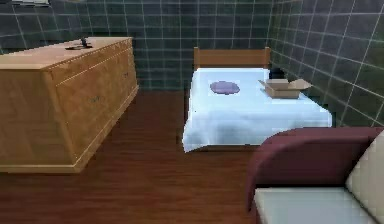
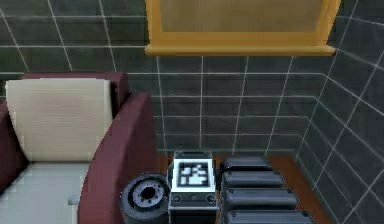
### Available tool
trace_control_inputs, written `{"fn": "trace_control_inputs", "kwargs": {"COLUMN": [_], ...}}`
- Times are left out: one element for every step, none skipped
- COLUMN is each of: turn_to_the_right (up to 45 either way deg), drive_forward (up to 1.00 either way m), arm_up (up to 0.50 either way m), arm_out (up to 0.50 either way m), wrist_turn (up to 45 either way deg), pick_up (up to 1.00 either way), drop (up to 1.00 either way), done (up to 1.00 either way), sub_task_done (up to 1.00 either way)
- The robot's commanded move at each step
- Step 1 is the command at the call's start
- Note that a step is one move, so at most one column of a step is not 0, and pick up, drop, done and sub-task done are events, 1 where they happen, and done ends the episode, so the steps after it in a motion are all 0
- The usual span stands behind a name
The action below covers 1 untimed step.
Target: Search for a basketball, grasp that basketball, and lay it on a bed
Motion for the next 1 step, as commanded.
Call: {"fn": "trace_control_inputs", "kwargs": {"turn_to_the_right": [-18.0], "drive_forward": [0.0], "arm_up": [0.0], "arm_out": [0.0], "wrist_turn": [0.0], "pick_up": [0.0], "drop": [0.0], "done": [0.0], "sub_task_done": [0.0]}}
